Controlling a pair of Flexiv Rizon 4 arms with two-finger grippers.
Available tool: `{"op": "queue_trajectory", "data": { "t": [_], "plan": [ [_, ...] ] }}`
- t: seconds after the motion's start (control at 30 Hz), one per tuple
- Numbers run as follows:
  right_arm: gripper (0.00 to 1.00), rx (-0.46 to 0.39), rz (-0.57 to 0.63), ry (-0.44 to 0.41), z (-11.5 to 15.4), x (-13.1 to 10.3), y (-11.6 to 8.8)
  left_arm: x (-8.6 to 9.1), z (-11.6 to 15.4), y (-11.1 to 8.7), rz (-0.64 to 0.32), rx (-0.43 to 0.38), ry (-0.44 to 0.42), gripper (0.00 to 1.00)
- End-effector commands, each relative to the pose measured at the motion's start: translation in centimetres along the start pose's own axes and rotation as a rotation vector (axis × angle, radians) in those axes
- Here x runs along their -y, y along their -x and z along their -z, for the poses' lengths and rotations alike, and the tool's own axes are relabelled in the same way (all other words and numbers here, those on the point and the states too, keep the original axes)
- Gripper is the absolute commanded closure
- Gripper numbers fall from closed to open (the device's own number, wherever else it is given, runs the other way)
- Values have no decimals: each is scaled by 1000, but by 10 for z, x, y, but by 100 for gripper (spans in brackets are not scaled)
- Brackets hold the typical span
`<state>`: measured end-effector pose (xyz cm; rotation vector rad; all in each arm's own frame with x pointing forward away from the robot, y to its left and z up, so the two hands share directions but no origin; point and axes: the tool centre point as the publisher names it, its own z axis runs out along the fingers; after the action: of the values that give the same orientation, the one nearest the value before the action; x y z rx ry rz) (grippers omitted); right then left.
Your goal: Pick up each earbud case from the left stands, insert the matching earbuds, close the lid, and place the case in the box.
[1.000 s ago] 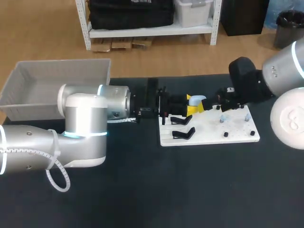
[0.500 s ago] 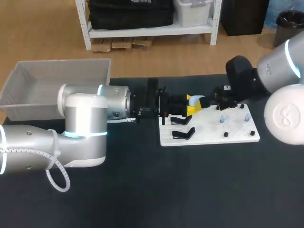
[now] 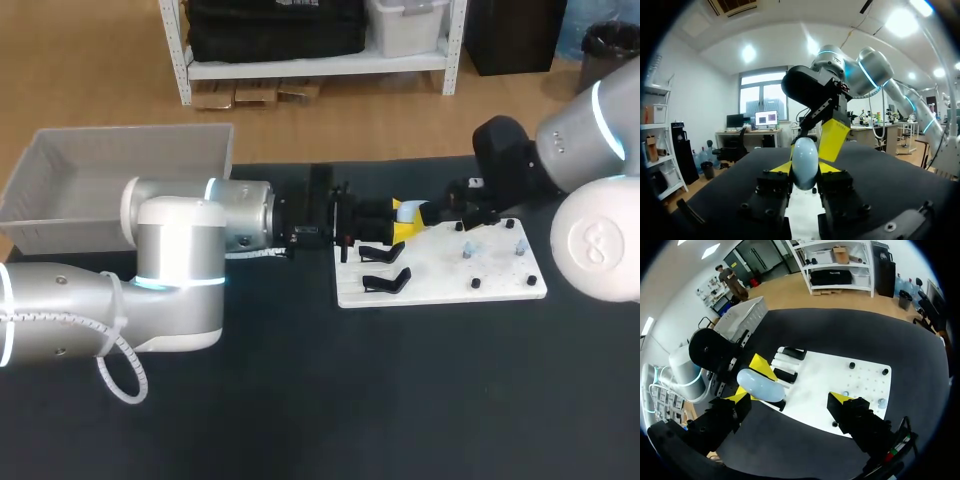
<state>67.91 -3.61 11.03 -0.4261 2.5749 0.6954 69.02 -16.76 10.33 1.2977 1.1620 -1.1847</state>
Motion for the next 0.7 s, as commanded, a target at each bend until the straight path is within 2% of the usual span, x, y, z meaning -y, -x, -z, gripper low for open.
{"op": "queue_trajectory", "data": {
  "t": [0.03,0.5,0.7],
  "plan": [
    [0,4,-1,-15,-1,1,2,2,0,-1,-3,3,3,100],
    [0,31,-18,-11,12,2,14,2,0,-1,-3,3,3,100],
    [0,43,-18,-8,28,3,16,2,0,-1,-3,3,3,100]
  ]
}}
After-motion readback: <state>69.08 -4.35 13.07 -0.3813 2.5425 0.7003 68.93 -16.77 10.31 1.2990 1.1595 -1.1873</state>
